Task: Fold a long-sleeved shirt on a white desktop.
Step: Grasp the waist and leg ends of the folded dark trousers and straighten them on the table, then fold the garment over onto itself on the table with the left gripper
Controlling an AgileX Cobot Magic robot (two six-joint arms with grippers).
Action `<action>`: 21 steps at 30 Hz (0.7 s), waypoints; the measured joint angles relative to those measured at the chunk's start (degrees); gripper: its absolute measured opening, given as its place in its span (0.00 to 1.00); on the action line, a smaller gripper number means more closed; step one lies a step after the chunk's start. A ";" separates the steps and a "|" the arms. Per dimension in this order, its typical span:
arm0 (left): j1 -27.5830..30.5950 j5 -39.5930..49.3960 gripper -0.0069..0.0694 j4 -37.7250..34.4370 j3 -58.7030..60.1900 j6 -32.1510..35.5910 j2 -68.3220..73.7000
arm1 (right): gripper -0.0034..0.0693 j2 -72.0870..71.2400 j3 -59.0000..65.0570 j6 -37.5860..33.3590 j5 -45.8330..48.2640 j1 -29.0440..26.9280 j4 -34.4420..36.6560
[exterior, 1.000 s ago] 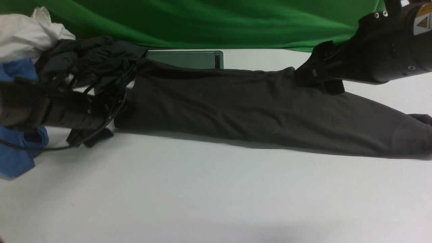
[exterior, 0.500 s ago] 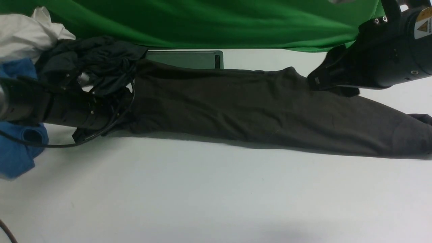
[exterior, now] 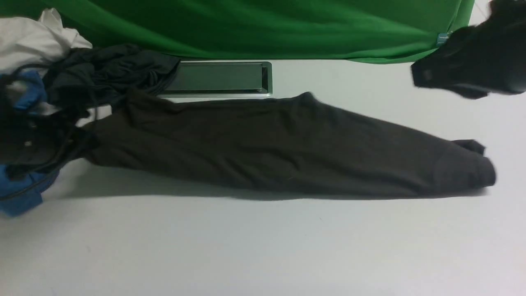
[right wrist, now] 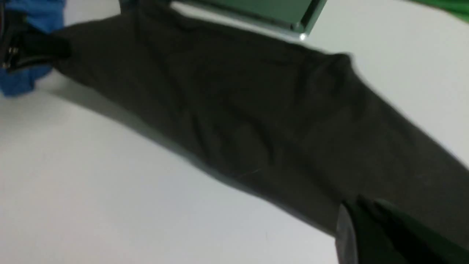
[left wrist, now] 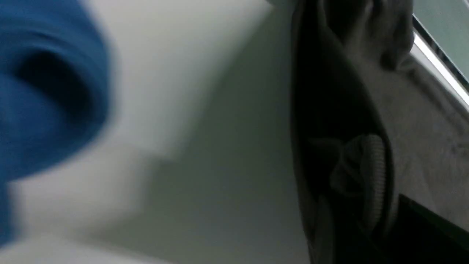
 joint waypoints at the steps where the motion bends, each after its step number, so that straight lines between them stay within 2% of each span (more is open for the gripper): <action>1: 1.14 0.41 0.25 0.05 0.00 0.84 -0.73 | 0.07 -0.72 0.00 0.19 0.00 0.00 0.00; 6: 3.94 2.98 0.25 -2.21 -2.83 4.29 -3.95 | 0.07 -3.12 0.00 0.63 0.00 0.00 0.05; 10: 0.04 6.66 0.25 -6.63 -10.41 5.73 -5.34 | 0.08 -4.52 0.00 0.63 -0.12 0.00 0.05; 13: -7.35 7.14 0.25 -7.16 -16.66 5.96 -4.92 | 0.09 -4.72 0.00 0.51 -0.14 0.00 0.05; 16: -20.07 6.81 0.25 -7.28 -24.03 5.49 -2.43 | 0.09 -4.78 0.00 0.44 -0.14 0.00 0.05; 17: -20.96 6.61 0.25 -7.34 -24.99 5.51 -2.16 | 0.09 -4.78 0.00 0.44 -0.14 0.00 0.05; 19: -33.34 4.22 0.25 -7.40 -31.21 4.91 3.25 | 0.09 -4.78 0.00 0.39 0.10 0.00 0.05; 20: -34.22 3.79 0.25 -7.45 -32.15 4.84 4.25 | 0.09 -4.78 0.00 0.39 0.24 0.00 0.05; 21: -39.34 2.56 0.25 -7.52 -34.96 4.45 7.06 | 0.09 -4.78 0.00 0.39 0.60 0.00 0.05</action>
